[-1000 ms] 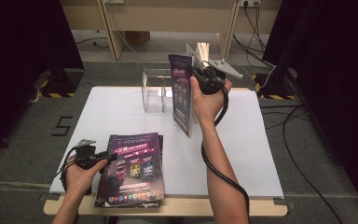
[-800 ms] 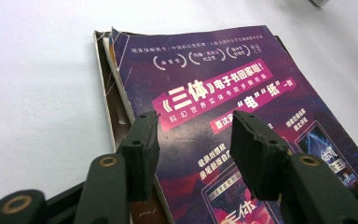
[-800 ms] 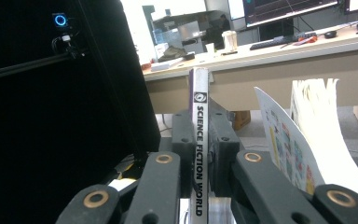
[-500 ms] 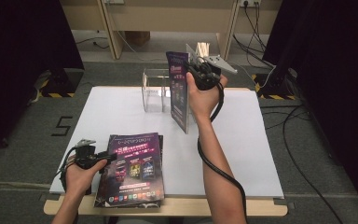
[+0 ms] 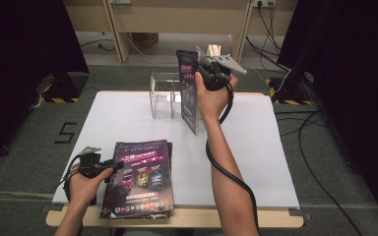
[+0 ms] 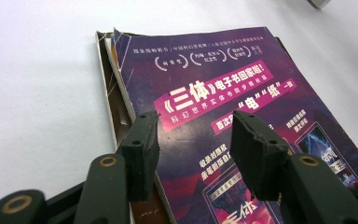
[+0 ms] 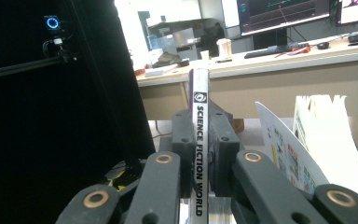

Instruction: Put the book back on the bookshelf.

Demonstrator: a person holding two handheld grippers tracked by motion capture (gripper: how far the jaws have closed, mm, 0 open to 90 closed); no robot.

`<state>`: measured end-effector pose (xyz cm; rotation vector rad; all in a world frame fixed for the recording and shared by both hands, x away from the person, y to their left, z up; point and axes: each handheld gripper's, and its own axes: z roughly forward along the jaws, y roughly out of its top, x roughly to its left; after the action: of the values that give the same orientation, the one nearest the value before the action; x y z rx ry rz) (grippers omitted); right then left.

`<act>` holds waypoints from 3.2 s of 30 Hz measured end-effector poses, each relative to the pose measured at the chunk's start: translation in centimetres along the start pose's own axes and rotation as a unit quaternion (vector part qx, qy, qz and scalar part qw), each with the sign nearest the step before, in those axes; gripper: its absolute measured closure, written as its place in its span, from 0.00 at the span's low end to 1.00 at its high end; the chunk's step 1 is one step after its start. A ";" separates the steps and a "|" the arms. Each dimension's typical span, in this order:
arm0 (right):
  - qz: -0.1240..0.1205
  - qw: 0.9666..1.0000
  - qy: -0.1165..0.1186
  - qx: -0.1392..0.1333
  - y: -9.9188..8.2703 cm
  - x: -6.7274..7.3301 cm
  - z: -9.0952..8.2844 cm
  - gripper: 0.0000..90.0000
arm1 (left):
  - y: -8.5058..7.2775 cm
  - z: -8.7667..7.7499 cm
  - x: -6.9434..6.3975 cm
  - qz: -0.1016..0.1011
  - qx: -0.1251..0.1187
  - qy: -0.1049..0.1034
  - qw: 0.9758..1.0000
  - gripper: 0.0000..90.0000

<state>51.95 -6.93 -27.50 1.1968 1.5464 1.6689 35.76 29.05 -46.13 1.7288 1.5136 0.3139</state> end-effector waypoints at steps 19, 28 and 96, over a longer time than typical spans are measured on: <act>-0.019 1.000 -0.022 -0.002 -0.7 -0.3 3.0 0.93 | -0.1 0.1 0.3 -0.003 0.002 0.002 1.000 0.56; -0.046 0.998 -0.038 0.001 -1.9 -0.5 4.2 0.93 | -0.2 0.1 0.4 -0.004 0.001 0.000 1.000 0.56; -0.026 0.991 -0.057 0.119 -6.5 -1.4 -4.7 0.92 | -0.3 0.3 -0.4 0.001 0.009 -0.004 1.000 0.56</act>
<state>47.35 -9.25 -33.84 1.3349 1.7251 1.3861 35.63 28.55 -46.44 1.7445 1.5125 0.2942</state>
